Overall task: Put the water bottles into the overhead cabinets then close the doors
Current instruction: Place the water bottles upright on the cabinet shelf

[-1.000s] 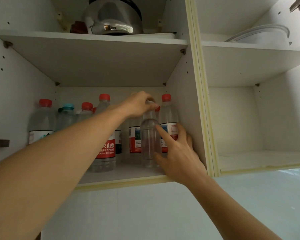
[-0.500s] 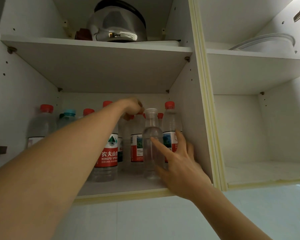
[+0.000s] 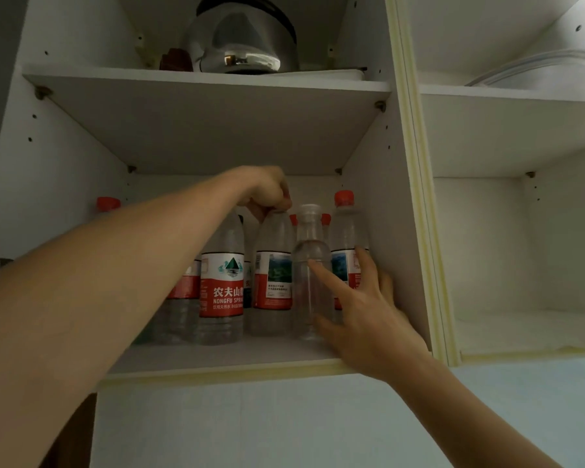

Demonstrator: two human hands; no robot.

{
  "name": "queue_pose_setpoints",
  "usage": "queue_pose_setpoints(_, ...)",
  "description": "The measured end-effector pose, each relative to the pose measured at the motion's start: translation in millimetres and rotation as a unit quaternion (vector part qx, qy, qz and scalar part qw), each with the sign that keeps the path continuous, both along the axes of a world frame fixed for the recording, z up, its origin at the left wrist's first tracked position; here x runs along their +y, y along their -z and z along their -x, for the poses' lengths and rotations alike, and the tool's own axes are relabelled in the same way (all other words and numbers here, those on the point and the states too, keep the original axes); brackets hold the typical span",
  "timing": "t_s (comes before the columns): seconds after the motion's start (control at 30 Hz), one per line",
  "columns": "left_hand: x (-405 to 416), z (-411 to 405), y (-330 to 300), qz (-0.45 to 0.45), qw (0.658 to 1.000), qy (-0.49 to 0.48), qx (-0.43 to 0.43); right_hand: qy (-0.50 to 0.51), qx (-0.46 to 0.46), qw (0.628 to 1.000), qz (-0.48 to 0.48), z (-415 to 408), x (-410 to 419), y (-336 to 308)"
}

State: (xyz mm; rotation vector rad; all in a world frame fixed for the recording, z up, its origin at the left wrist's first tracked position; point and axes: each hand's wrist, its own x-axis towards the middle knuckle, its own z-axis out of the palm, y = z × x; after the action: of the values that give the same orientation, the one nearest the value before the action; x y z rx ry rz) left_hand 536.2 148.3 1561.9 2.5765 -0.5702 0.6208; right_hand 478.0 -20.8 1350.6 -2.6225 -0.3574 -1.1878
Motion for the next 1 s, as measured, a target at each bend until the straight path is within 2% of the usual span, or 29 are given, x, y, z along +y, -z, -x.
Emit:
queue_pose_setpoints(0.27, 9.5, 21.0, 4.6, -0.008, 0.999, -0.015, -0.031, 0.014, 0.0, 1.0, -0.002, -0.2, 2.0, -0.5)
queue_pose_setpoints(0.37, 12.8, 22.6, 9.0, -0.049, 0.992, -0.036, -0.11, 0.014, 0.0, 1.0, -0.006, -0.5, 1.7, -0.9)
queue_pose_setpoints(0.47, 19.2, 25.1, 13.9, -0.125, 0.969, -0.06, -0.203, 0.01, 0.003, 1.0, -0.008, -0.8, 1.3, -0.6)
queue_pose_setpoints(0.63, 46.3, 45.4, 27.1, -0.159, 0.951, 0.005, -0.265, 0.007, 0.014, 1.0, -0.009, -1.9, -0.6, -1.0)
queue_pose_setpoints(0.73, 74.9, 51.2, 56.8, -0.165, 0.942, 0.023, -0.291, 0.005, 0.014, 1.0, -0.007, -0.7, -0.5, -2.5)
queue_pose_setpoints(0.8, 96.4, 47.7, 86.9, -0.202, 0.937, -0.013, -0.283, 0.009, 0.008, 1.0, -0.005, 1.3, 0.9, -5.1)
queue_pose_setpoints(0.9, 123.6, 27.9, 132.3, -0.29, 0.908, -0.075, -0.292, 0.03, 0.016, 0.999, 0.022, 4.2, 4.8, -13.2)
queue_pose_setpoints(1.0, 137.3, 6.6, 154.9, -0.3, 0.899, -0.086, -0.307, 0.068, 0.023, 0.994, 0.078, 2.7, 7.9, -26.8)
